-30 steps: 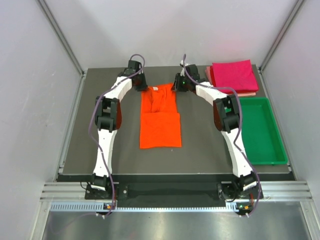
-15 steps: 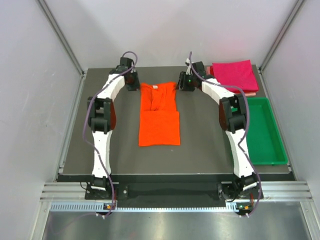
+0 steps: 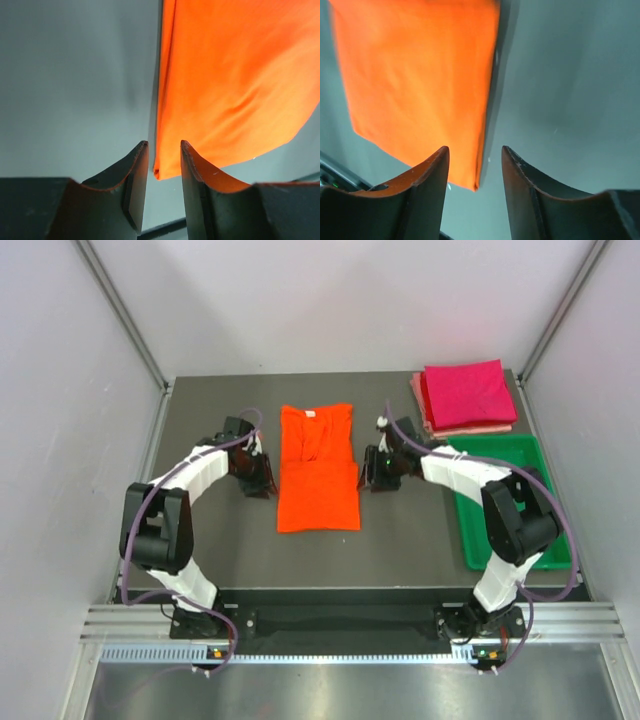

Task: Fold and stack the t-shirts
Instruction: Fold the tshirt

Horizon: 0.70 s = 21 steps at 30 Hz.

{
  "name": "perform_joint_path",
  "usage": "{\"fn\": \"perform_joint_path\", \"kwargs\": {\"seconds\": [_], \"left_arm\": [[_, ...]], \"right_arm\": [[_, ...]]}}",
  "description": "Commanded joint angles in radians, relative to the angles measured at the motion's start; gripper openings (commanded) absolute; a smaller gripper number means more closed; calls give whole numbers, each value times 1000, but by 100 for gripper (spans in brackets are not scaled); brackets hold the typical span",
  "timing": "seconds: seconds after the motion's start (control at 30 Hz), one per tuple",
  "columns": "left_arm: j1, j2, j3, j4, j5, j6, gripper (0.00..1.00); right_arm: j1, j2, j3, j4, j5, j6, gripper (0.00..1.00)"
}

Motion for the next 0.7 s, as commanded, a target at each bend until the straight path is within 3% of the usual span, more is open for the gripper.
{"fn": "perform_joint_path", "kwargs": {"seconds": [0.0, 0.3, 0.67], "left_arm": [[-5, 3, -31, 124, 56, -4, 37], [-2, 225, 184, 152, 47, 42, 32], [-2, 368, 341, 120, 12, 73, 26]], "right_arm": [[54, -60, -90, 85, 21, 33, 46], [59, -11, -86, 153, 39, -76, 39], [27, 187, 153, 116, 59, -176, 35]]}}
